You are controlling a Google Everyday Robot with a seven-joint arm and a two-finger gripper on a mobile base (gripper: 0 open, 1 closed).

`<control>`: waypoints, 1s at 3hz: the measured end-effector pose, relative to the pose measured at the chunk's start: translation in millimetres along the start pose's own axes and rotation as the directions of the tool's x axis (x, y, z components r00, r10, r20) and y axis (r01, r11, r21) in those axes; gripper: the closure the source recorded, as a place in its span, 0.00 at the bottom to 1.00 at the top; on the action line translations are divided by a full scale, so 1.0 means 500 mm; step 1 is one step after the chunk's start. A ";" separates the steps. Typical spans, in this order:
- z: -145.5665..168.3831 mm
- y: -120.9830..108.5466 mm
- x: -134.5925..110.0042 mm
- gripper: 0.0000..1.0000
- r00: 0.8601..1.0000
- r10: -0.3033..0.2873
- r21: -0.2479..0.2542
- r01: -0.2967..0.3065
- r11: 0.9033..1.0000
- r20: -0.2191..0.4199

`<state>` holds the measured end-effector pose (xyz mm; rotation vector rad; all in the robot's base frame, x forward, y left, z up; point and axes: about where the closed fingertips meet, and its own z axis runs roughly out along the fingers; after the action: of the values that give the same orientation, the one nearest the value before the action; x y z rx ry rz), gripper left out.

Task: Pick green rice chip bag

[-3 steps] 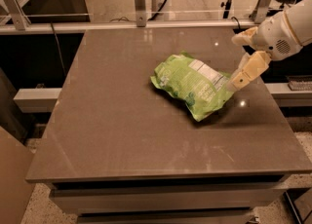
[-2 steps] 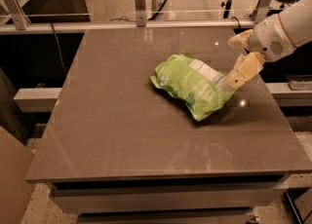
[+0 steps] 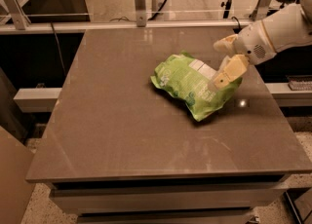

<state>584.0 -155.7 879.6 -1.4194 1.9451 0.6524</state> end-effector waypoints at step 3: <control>0.133 -0.001 -0.026 0.39 0.983 0.088 -0.178 -0.059 0.982 0.158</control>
Offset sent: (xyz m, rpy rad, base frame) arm 0.0241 0.0584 -0.0478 0.3138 0.1708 0.0798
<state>601.0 -100.1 844.3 -1.3527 1.8533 0.9637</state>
